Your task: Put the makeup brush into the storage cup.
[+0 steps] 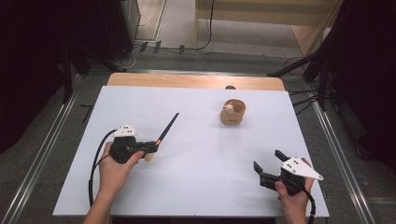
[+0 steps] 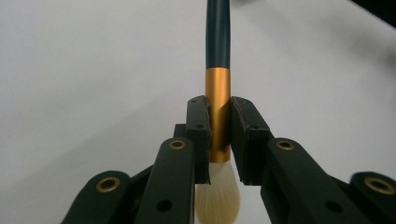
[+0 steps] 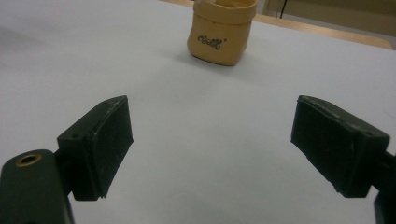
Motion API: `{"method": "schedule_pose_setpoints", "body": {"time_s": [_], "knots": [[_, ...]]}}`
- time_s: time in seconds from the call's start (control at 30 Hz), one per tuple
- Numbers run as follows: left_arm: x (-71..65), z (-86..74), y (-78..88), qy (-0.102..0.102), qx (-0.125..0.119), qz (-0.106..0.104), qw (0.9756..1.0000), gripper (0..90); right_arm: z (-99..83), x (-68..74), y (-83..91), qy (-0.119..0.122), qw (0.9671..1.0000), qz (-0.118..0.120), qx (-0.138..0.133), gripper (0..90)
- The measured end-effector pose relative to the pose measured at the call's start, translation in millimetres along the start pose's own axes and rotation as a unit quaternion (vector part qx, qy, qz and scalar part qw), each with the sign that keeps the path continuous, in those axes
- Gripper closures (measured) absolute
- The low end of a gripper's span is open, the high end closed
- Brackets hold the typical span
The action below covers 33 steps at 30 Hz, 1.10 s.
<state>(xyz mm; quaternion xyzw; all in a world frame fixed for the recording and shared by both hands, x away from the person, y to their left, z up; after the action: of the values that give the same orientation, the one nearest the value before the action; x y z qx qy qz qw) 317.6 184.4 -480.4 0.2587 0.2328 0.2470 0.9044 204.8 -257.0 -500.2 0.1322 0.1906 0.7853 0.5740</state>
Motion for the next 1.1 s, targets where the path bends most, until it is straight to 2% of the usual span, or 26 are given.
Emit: {"method": "schedule_pose_setpoints", "body": {"time_s": [0.3, 0.37, 0.47, 0.5, 0.53, 0.63, 0.77, 0.83, 0.9, 1.03, 1.1], "knots": [[-5.2, 0.7, -1.9, -0.003, -0.033, -0.009, 0.9994, 78.9, 18.8, 14.1, -11.2, -0.007, 0.9999, 0.008, -0.004, 13.8], [-7.7, 1.2, -2.1, 0.000, -0.050, -0.016, 0.9986, 78.9, 27.5, 21.1, -15.4, -0.010, 0.9999, 0.012, -0.008, 13.8], [-9.3, 1.2, -2.7, -0.001, -0.055, -0.019, 0.9983, 79.0, 33.7, 26.7, -18.8, -0.011, 0.9997, 0.016, -0.011, 13.8], [-10.7, 1.2, -3.1, 0.000, -0.058, -0.020, 0.9981, 78.9, 40.8, 33.4, -23.1, -0.011, 0.9996, 0.020, -0.015, 13.9], [-12.2, 1.2, -4.0, 0.001, -0.063, -0.030, 0.9976, 78.9, 44.1, 36.3, -25.1, -0.012, 0.9995, 0.024, -0.017, 13.9], [-14.2, 1.0, -5.3, -0.001, -0.068, -0.034, 0.9971, 78.9, 54.5, 44.1, -31.4, -0.013, 0.9992, 0.033, -0.021, 14.0], [-19.0, 0.8, -9.5, 0.001, -0.078, -0.048, 0.9958, 78.9, 71.1, 59.5, -39.6, 0.001, 0.9991, 0.040, -0.017, 14.0], [-20.4, 0.8, -10.7, 0.001, -0.081, -0.054, 0.9952, 78.9, 76.9, 65.4, -42.1, -0.002, 0.9983, 0.053, -0.022, 14.0], [-21.8, 0.3, -12.1, 0.006, -0.088, -0.062, 0.9942, 78.9, 79.5, 69.8, -44.0, -0.007, 0.9976, 0.065, -0.026, 14.0], [-23.9, 0.1, -13.3, 0.014, -0.102, -0.075, 0.9918, 78.9, 77.0, 80.6, -47.2, -0.031, 0.9948, 0.094, -0.025, 14.2], [-25.8, 0.5, -13.4, 0.013, -0.106, -0.075, 0.9915, 78.9, 75.4, 87.6, -49.0, -0.019, 0.9964, 0.082, -0.012, 14.2]]}}
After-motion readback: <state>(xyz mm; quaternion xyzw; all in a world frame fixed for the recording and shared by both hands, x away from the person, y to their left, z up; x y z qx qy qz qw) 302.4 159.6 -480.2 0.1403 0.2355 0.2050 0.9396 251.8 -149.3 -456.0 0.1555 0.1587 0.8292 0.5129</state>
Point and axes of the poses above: each handheld gripper's, and its own axes: y roughly backward along the jaws, z roughly out of its top, x roughly to its left, the point moved 3 cm from there along -y, roughly forward along the jaws, and after that the axes turned 3 degrees about -z, right-handed, at the moved point
